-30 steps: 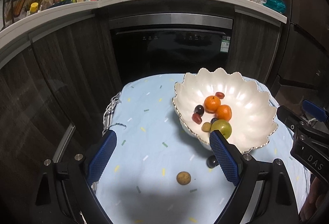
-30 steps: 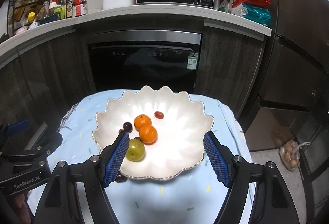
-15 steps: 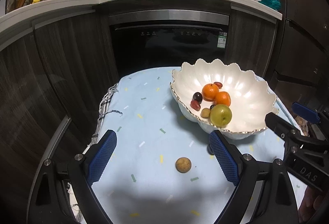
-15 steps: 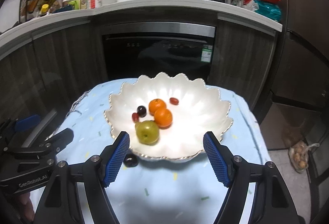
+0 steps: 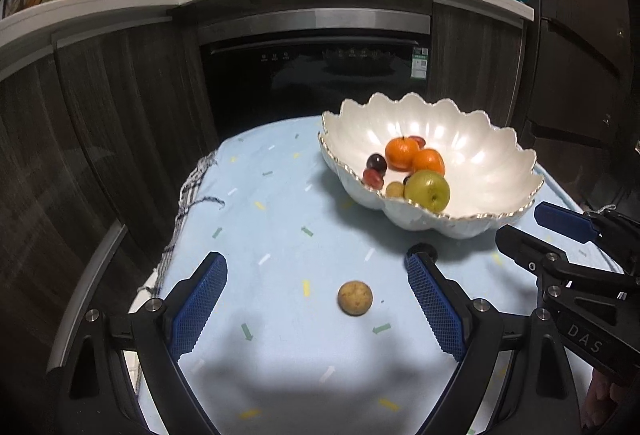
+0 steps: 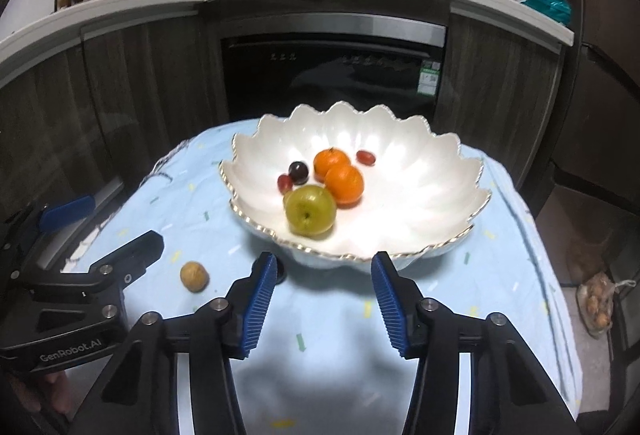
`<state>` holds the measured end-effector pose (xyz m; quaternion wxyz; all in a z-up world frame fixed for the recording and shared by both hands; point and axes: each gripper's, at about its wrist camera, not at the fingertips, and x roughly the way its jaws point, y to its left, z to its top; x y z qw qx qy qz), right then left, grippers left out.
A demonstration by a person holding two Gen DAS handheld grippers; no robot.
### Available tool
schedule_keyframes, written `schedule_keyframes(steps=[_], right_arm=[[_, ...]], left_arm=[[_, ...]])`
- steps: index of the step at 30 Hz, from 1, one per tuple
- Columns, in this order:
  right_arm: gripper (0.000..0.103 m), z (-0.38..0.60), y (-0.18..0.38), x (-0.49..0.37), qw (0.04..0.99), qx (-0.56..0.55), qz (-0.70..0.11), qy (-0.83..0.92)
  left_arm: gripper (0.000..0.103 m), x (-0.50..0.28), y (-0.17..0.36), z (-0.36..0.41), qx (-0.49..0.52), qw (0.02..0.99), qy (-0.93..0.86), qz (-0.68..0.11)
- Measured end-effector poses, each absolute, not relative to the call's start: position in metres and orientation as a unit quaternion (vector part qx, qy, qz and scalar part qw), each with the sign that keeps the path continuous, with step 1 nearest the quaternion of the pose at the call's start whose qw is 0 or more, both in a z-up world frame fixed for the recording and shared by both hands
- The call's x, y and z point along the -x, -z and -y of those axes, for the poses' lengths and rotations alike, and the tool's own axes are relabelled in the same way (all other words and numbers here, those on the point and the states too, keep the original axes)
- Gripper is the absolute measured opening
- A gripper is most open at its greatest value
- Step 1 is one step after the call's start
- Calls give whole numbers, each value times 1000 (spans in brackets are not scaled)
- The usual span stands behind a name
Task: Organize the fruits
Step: 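Grasp the brown round fruit with the left tool while the right tool grasps the dark plum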
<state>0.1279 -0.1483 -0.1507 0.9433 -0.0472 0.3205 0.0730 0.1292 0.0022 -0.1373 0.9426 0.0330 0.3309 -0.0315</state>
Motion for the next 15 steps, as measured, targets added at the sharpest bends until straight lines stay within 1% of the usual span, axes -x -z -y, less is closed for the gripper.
schedule_keyframes(steps=[5,10,12,15], right_arm=[[50,142,161,-129,941,56,-323,-87],[50,136,171,-135,937,65,-327,-100],[44,135,174,-138,935,65,-333,-103],[44,134,179,-142,932,62,-341,-111]], left_arm=[[92,-129,147,-2,-37,940,32,-338],[83,-132,155,-4,-39,935,35,-350],[82,-134,158,-5,-38,933,36,-356],[79,-136,163,-5,-39,930,36,-364]])
